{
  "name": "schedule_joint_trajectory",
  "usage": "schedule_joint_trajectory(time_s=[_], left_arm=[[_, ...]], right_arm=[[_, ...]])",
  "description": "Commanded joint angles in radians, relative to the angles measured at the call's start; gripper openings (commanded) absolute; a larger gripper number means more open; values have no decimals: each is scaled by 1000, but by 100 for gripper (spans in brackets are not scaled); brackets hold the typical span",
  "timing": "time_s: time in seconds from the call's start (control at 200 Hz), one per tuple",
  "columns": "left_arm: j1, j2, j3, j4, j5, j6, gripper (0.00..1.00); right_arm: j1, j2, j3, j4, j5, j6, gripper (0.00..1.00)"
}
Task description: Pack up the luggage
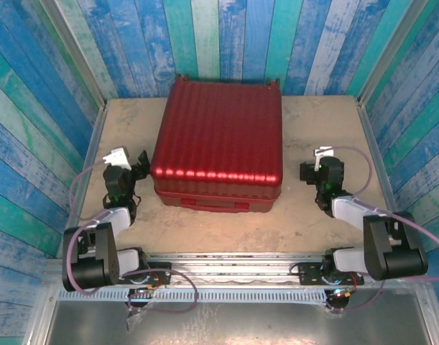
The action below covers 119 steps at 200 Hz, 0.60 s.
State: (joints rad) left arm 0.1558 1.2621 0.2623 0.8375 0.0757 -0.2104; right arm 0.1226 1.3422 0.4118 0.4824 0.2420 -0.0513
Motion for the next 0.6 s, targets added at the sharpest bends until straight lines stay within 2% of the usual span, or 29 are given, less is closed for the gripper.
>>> schedule_joint_trajectory(time_s=[0.0, 0.06, 0.105, 0.16, 0.17, 0.185, 0.28, 0.32, 0.361, 0.421, 0.476, 0.591], left_arm=[[-2, 91, -84, 279, -13, 36, 93], [-2, 138, -72, 323, 12, 52, 93], [-2, 145, -35, 261, 70, 78, 93], [-15, 171, -9, 243, 111, 111, 99], [-15, 175, -5, 241, 122, 116, 95], [-16, 180, 2, 236, 133, 123, 94], [-75, 197, 9, 225, 76, 177, 93], [-110, 223, -6, 245, 15, 205, 93], [-134, 276, -26, 397, -10, 218, 93], [-136, 226, -7, 249, -2, 224, 93], [-137, 245, -15, 302, 0, 224, 93], [-137, 243, 8, 257, -42, 206, 93]], right_arm=[[-5, 40, 59, 88, -84, -41, 100], [-6, 53, 52, 137, -124, -76, 100], [-11, 66, 58, 144, -157, -82, 100], [-12, 88, 82, 129, -175, -74, 100], [-13, 96, 80, 150, -183, -74, 100], [-15, 111, 63, 196, -192, -74, 100], [-57, 201, -52, 495, -192, -12, 100], [-63, 186, -47, 449, -200, -9, 100], [-62, 162, -8, 332, -206, -18, 100], [-63, 188, -12, 391, -224, -19, 100], [-62, 173, 8, 329, -230, -30, 100], [-63, 171, 2, 335, -236, -35, 100]])
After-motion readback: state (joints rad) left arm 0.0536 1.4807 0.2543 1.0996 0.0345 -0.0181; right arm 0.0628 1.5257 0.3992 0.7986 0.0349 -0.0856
